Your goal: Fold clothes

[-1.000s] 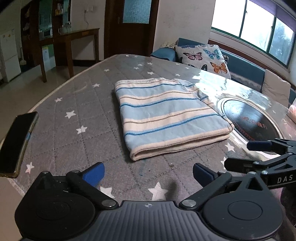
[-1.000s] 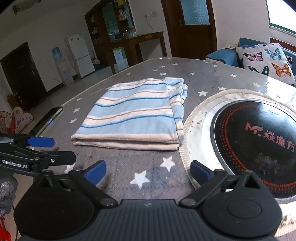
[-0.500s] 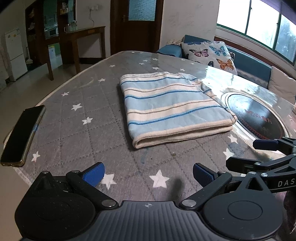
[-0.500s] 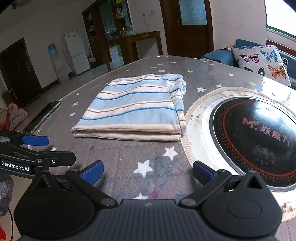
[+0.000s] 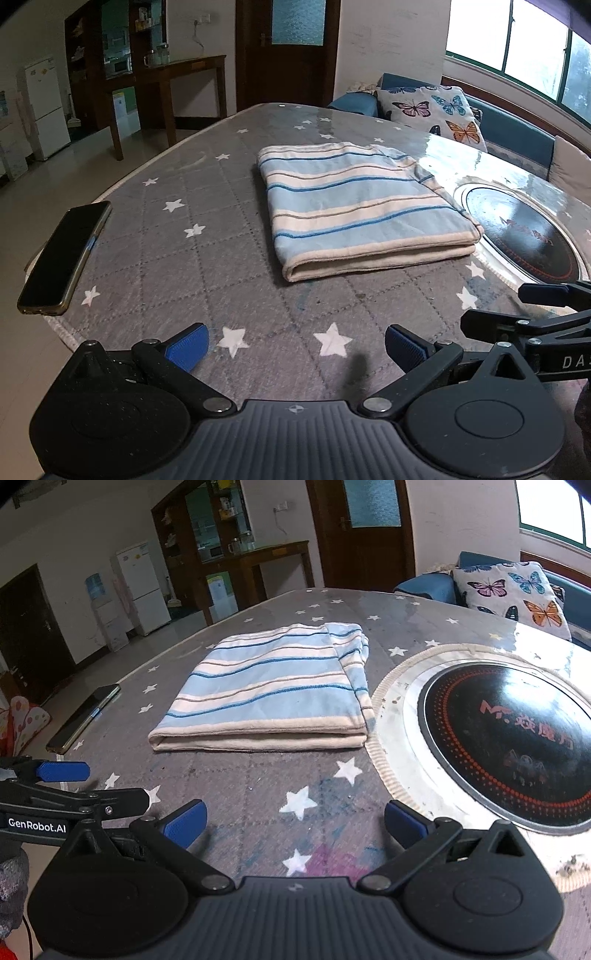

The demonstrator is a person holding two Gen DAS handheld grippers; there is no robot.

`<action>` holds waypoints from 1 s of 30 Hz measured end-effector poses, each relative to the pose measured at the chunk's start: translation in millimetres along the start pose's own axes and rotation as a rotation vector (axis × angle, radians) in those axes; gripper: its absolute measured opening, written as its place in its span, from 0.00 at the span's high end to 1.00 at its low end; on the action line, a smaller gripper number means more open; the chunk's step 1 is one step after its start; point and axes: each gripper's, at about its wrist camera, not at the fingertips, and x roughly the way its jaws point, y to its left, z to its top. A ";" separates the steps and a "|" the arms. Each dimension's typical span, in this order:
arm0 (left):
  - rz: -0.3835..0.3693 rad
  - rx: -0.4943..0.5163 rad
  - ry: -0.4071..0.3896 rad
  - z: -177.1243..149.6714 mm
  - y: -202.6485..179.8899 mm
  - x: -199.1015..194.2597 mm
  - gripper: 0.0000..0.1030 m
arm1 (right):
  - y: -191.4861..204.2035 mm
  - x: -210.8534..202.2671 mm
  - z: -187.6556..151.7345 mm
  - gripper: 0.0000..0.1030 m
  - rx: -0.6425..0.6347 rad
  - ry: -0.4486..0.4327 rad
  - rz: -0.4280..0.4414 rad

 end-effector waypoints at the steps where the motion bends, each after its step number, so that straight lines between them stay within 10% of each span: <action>1: 0.002 0.001 0.000 -0.7 0.4 -0.3 0.00 | 0.7 -0.1 -0.3 0.00 0.003 -0.001 -0.004; 30: 0.018 -0.012 0.004 -9.3 -1.4 -2.1 0.00 | 12.7 0.8 -7.8 0.00 -0.021 0.012 -0.032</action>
